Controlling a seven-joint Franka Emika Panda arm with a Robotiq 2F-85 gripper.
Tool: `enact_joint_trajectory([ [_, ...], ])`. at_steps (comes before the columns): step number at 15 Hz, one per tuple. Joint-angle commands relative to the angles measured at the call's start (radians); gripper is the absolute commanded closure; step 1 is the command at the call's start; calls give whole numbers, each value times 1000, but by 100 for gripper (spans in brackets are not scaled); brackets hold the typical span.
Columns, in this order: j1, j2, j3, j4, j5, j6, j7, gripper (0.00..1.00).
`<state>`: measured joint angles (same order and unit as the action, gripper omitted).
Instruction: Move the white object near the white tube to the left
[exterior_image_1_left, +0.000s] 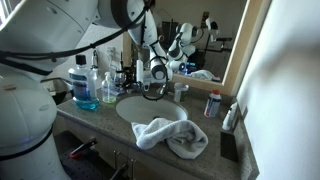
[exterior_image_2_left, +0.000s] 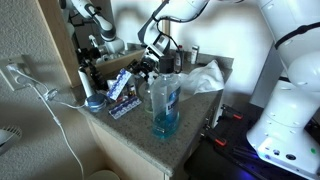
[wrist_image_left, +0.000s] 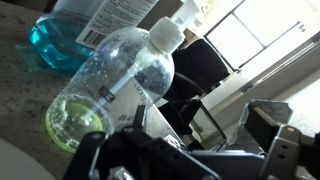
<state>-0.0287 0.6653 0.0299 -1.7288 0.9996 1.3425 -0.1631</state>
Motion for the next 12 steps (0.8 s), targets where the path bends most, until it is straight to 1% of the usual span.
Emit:
enact_joint_trajectory([
  [1,0,10,-11,9,-37,-46,17,0],
  [4,9,10,-19,22,-130,-59,22,0],
  [5,6,20,-13,35,-166,-84,11,0],
  [7,5,29,-11,40,-204,-94,28,0],
  [10,6,33,-13,35,-211,-70,67,0],
  [12,3,44,-7,41,-200,-81,87,0],
])
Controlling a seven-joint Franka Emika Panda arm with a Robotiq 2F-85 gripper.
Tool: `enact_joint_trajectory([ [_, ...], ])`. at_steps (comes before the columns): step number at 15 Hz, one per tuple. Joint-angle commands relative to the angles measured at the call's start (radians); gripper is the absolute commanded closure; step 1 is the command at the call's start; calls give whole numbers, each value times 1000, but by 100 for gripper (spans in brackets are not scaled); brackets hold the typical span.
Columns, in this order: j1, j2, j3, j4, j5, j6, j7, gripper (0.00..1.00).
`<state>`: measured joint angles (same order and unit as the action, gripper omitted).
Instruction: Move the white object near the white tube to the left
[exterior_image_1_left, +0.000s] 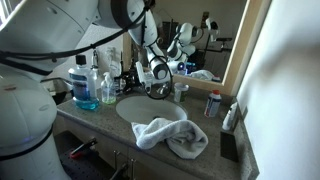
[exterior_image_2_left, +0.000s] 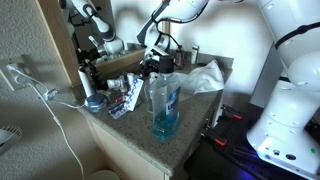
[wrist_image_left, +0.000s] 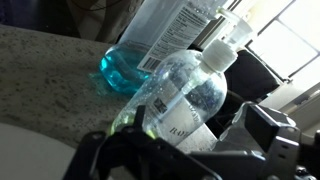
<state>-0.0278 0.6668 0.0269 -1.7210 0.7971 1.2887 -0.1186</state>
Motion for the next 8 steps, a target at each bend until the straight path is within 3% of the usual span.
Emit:
enact_joint_trajectory([
  [1,2,50,-2,37,7,-30,52,0],
  [8,19,68,-16,57,-1,15,146,0],
])
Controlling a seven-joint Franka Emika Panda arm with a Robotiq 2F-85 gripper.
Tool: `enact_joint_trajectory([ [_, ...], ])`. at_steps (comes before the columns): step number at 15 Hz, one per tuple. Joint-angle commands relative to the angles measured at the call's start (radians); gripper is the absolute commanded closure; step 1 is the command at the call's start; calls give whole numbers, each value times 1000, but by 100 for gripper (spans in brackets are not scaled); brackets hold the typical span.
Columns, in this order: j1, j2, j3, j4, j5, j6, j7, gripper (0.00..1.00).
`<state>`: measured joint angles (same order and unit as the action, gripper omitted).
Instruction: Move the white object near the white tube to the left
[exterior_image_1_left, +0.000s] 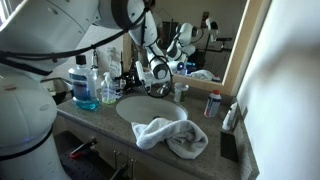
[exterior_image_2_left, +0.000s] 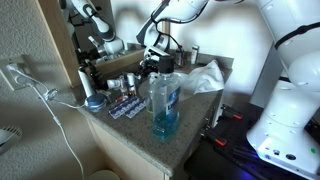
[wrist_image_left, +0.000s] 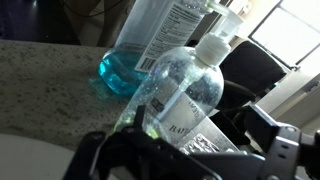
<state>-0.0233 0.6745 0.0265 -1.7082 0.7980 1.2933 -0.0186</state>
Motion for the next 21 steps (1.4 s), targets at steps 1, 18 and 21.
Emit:
enact_joint_trajectory([
  [1,18,57,-19,47,-8,29,50,0],
  [18,39,-197,-40,-55,-203,247,58,0],
  [21,40,-292,-46,-110,-262,342,72,0],
])
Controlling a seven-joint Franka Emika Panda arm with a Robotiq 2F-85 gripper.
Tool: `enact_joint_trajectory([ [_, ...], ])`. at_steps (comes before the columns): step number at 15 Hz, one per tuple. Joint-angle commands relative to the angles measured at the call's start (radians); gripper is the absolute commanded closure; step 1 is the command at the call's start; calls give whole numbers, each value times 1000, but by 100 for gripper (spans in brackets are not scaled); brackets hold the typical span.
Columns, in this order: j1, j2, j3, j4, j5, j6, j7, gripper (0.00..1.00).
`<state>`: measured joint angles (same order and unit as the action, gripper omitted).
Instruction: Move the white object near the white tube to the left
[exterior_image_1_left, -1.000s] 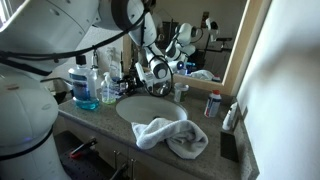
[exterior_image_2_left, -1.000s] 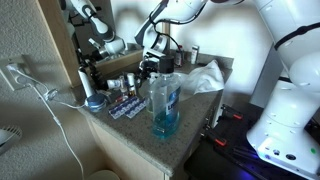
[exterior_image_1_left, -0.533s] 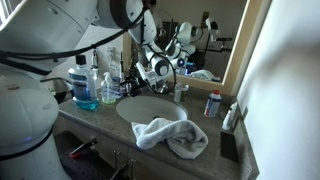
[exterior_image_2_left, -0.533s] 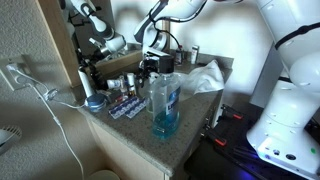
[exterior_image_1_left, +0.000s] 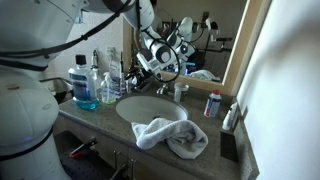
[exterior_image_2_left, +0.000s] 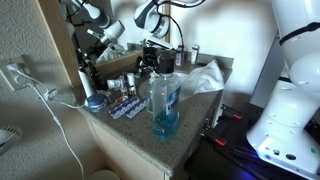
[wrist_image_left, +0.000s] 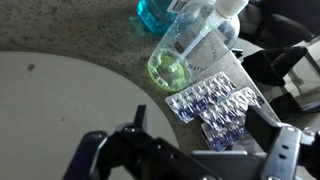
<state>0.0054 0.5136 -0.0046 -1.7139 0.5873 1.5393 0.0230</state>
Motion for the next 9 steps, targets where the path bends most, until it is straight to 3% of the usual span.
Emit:
enact_joint_trajectory([
  [1,14,-166,-18,-123,-80,130,44,0],
  [9,33,-443,-5,-225,-297,368,183,0],
])
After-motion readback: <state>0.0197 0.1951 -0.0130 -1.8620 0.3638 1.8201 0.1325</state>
